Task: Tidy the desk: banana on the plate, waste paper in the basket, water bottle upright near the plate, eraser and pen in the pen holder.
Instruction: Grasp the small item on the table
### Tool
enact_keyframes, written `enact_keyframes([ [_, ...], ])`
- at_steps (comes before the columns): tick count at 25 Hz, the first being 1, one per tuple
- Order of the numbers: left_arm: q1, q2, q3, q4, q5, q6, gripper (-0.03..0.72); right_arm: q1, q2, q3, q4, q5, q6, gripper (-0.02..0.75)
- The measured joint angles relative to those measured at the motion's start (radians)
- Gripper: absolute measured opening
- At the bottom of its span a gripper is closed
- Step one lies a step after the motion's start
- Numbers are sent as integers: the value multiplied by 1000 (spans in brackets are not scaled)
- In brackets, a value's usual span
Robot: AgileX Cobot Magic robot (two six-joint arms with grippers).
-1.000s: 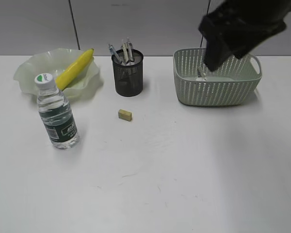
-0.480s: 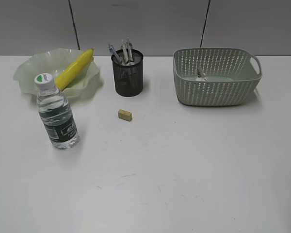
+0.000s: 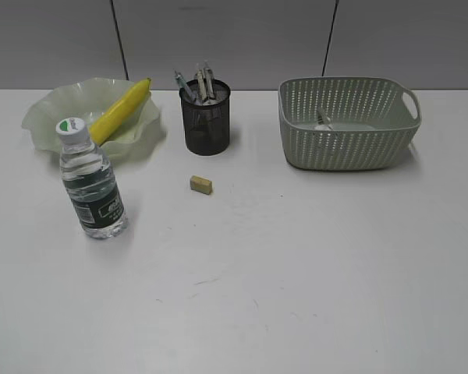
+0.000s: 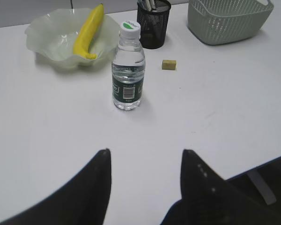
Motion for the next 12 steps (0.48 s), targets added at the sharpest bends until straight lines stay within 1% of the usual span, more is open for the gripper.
enact_keyframes([
  [2, 0, 46, -18, -10, -30, 0, 360, 0, -89, 16, 0, -29, 0, 472],
  [6, 0, 186, -74, -58, -163, 10, 360, 0, -229, 35, 0, -53, 0, 472],
  [7, 0, 234, -86, -58, -194, 30, 359, 0, -253, 35, 0, -56, 0, 472],
  [12, 0, 523, -129, -125, -378, 147, 359, 0, -290, 35, 0, -61, 0, 472],
])
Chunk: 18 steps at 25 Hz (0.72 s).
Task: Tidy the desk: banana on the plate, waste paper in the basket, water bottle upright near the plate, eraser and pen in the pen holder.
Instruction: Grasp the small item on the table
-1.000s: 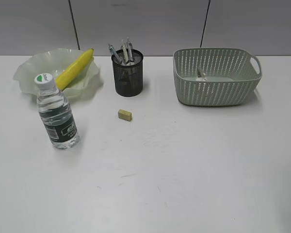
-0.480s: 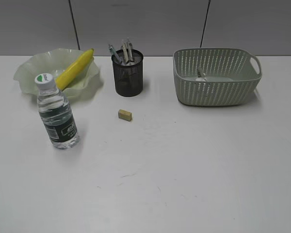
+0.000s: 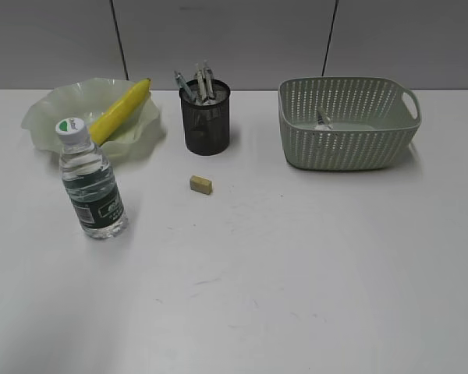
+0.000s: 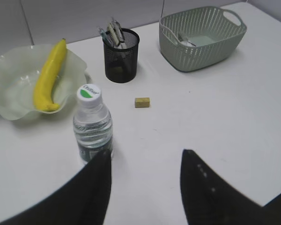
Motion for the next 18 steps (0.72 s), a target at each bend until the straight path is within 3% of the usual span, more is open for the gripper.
enact_keyframes([
  [5, 0, 364, -114, -38, -85, 74, 359, 0, 0, 0, 0, 0, 0, 472],
  [13, -4, 838, -420, -37, -96, 127, 359, 0, 0, 0, 0, -1, 0, 472],
  [18, -64, 1053, -633, -9, -86, 144, 359, 0, 0, 0, 0, -1, 0, 472],
])
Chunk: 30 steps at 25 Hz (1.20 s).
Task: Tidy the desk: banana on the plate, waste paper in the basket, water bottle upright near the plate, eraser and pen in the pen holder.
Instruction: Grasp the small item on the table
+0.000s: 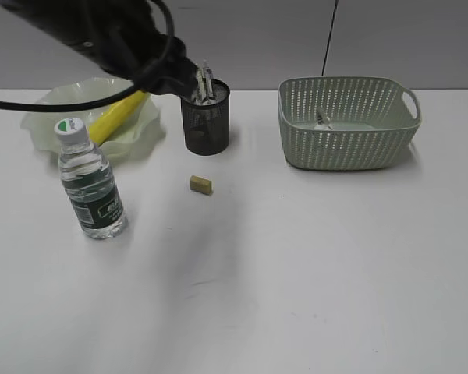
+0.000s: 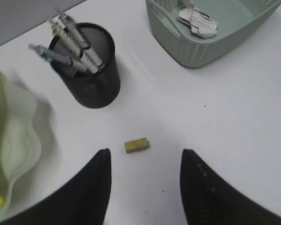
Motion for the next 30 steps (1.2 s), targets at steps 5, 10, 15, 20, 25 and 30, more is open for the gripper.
enact_keyframes([
  [5, -43, 206, -206, 55, 118, -9, 395, 0, 0, 0, 0, 0, 0, 472],
  [10, -45, 406, -417, 82, 286, -97, 495, 0, 0, 0, 0, 0, 0, 472],
  [15, -46, 556, -595, 100, 430, -132, 522, 0, 0, 0, 0, 0, 0, 472],
  [20, -37, 668, -713, 133, 531, -203, 526, 0, 0, 0, 0, 0, 0, 472],
  [25, -21, 725, -739, 168, 567, -241, 525, 0, 0, 0, -5, 0, 0, 472],
  [30, -9, 763, -740, 135, 566, -247, 525, 0, 0, 0, -6, 0, 0, 472],
])
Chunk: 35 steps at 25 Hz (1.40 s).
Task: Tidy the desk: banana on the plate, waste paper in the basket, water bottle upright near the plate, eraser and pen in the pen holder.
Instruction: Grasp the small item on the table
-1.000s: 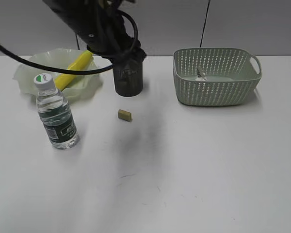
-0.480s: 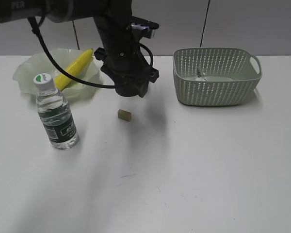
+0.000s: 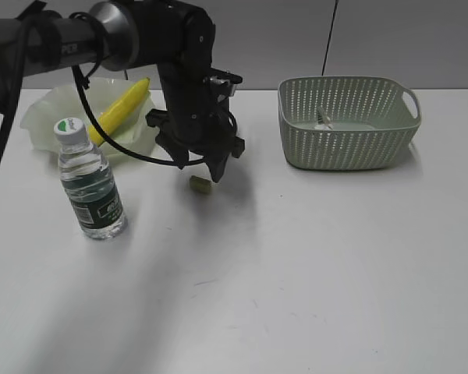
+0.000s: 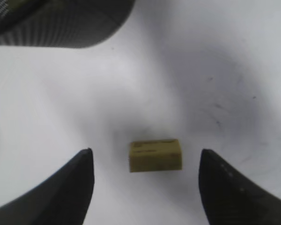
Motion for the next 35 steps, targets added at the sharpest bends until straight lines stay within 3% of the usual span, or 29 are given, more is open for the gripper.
enact_keyframes([
  [16, 3, 69, 0, -39, -21, 0, 524, 0, 0, 0, 0, -1, 0, 472],
  [19, 3, 69, 0, -32, -22, 0, 477, 0, 0, 0, 0, -1, 0, 472],
  [23, 3, 69, 0, -30, -22, 0, 290, 0, 0, 0, 0, -1, 0, 472],
  [32, 3, 50, -5, -33, 21, 0, 288, 0, 0, 0, 0, 0, 0, 472],
  [35, 3, 20, -63, -35, 58, 0, 288, 0, 0, 0, 0, -1, 0, 472],
])
